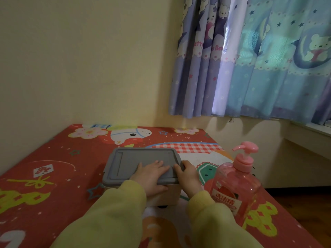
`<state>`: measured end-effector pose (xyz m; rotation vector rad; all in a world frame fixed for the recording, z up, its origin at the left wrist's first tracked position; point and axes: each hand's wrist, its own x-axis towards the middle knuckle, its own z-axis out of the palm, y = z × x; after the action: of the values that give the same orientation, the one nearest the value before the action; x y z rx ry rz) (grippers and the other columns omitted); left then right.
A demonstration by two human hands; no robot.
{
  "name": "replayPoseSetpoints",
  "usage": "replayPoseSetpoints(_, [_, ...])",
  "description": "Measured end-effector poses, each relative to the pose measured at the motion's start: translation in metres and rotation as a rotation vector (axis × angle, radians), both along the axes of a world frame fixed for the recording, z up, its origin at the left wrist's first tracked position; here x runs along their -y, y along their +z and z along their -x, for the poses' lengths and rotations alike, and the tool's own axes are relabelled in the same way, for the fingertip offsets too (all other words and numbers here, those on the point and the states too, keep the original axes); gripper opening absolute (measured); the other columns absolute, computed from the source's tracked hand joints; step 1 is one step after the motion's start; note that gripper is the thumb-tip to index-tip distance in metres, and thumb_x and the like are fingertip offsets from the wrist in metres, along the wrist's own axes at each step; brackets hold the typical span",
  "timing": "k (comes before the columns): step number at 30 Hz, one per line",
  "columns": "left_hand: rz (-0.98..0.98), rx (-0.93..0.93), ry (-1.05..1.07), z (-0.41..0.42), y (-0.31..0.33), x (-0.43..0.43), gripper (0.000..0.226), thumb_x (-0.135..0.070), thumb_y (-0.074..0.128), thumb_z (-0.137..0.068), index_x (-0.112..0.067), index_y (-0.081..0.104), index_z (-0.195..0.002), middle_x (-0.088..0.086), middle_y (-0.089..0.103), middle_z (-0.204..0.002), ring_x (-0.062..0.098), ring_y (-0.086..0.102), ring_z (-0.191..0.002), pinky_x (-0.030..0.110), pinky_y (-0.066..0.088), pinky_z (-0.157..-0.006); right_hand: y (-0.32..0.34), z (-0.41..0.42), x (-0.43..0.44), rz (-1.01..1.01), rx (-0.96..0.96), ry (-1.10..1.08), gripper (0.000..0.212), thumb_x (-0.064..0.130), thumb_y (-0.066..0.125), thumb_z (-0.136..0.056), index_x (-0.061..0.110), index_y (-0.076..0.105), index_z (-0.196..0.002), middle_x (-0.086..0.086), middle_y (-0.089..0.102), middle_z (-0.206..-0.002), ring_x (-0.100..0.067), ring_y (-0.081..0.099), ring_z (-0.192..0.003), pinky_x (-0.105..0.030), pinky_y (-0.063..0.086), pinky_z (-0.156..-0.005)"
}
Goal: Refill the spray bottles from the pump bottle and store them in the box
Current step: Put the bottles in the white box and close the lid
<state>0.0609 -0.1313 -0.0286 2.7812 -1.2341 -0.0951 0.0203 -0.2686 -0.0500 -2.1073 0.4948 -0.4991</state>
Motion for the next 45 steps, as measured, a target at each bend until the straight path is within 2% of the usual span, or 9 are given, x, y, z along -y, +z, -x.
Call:
replayPoseSetpoints(5, [0.148,0.24,-0.019,0.009,-0.008,-0.016,0.059,-0.043,0.048,-0.089,-0.013,0.037,-0.139,0.006,0.033,-0.149,0.017,0.026,-0.141,0.044,0.009,-0.116,0.0,0.018,-0.003,-0.005,0.026,0.022,0.019,0.024,0.042,-0.098,0.006,0.049,-0.097,-0.002,0.05,-0.084,-0.019,0.05,-0.083,-0.018,0.035,-0.053])
replayPoseSetpoints(8, [0.369,0.341,0.077,0.014,-0.016,-0.04,0.056,-0.052,0.042,-0.075,-0.009,0.071,-0.096,0.01,0.072,-0.103,0.023,0.069,-0.098,0.046,0.052,-0.082,0.001,0.033,-0.002,0.026,0.008,0.08,0.025,0.024,0.04,-0.099,0.006,0.049,-0.115,-0.003,0.051,-0.101,-0.014,0.049,-0.09,-0.015,0.039,-0.061])
replayPoseSetpoints(11, [0.724,0.218,0.247,0.017,-0.032,-0.066,0.041,-0.034,0.062,-0.071,0.001,0.071,-0.092,0.019,0.071,-0.101,0.032,0.068,-0.095,0.03,0.049,-0.083,0.0,0.043,-0.003,0.035,-0.001,0.113,0.033,0.021,0.037,-0.1,0.004,0.041,-0.128,-0.006,0.048,-0.108,-0.016,0.047,-0.097,-0.023,0.039,-0.079])
replayPoseSetpoints(16, [1.071,0.046,0.621,0.029,-0.043,-0.1,0.031,0.001,0.066,-0.08,0.008,0.062,-0.109,0.026,0.061,-0.113,0.038,0.058,-0.108,0.039,0.043,-0.094,-0.008,0.051,-0.004,0.047,0.014,0.158,0.035,0.016,0.038,-0.099,0.009,0.042,-0.134,-0.011,0.052,-0.131,-0.023,0.051,-0.116,-0.032,0.044,-0.095])
replayPoseSetpoints(21, [1.061,-0.069,0.567,0.046,-0.053,-0.099,0.047,-0.003,0.057,-0.087,-0.005,0.047,-0.132,0.016,0.058,-0.127,0.03,0.057,-0.116,0.035,0.043,-0.099,-0.009,0.058,-0.008,0.058,0.022,0.192,0.035,0.014,0.036,-0.1,0.008,0.047,-0.133,-0.01,0.05,-0.136,-0.021,0.045,-0.126,-0.02,0.032,-0.097])
replayPoseSetpoints(27, [1.022,-0.069,0.548,0.047,-0.049,-0.101,0.044,-0.001,0.053,-0.088,-0.004,0.048,-0.131,0.017,0.056,-0.129,0.027,0.054,-0.119,0.02,0.035,-0.094,-0.013,0.06,-0.009,0.015,0.036,0.191,0.034,0.015,0.035,-0.1,0.014,0.049,-0.131,-0.01,0.048,-0.137,-0.024,0.046,-0.124,-0.032,0.039,-0.102])
replayPoseSetpoints(34, [1.021,-0.064,0.571,0.041,-0.049,-0.112,0.044,-0.003,0.051,-0.09,-0.005,0.046,-0.133,0.016,0.056,-0.131,0.028,0.054,-0.12,0.031,0.04,-0.101,-0.011,0.059,-0.021,-0.009,0.012,0.217,0.033,0.017,0.035,-0.101,0.017,0.05,-0.13,-0.006,0.049,-0.136,-0.02,0.046,-0.124,-0.03,0.038,-0.102])
replayPoseSetpoints(42, [1.025,-0.029,0.632,0.026,-0.05,-0.141,0.044,-0.002,0.052,-0.089,-0.005,0.047,-0.133,0.016,0.055,-0.131,0.029,0.053,-0.121,0.033,0.038,-0.102,-0.004,0.048,-0.055,-0.068,-0.015,0.264,0.032,0.018,0.03,-0.102,0.017,0.043,-0.131,-0.002,0.046,-0.121,-0.015,0.048,-0.098,-0.005,0.045,-0.054])
replayPoseSetpoints(45, [1.032,-0.015,0.655,0.021,-0.05,-0.152,0.045,0.0,0.052,-0.088,-0.004,0.046,-0.133,0.017,0.054,-0.133,0.029,0.053,-0.121,0.034,0.039,-0.102,-0.007,0.041,-0.067,-0.006,-0.006,0.277,0.034,0.02,0.032,-0.101,0.019,0.043,-0.133,-0.002,0.05,-0.124,-0.011,0.049,-0.099,-0.011,0.044,-0.075])
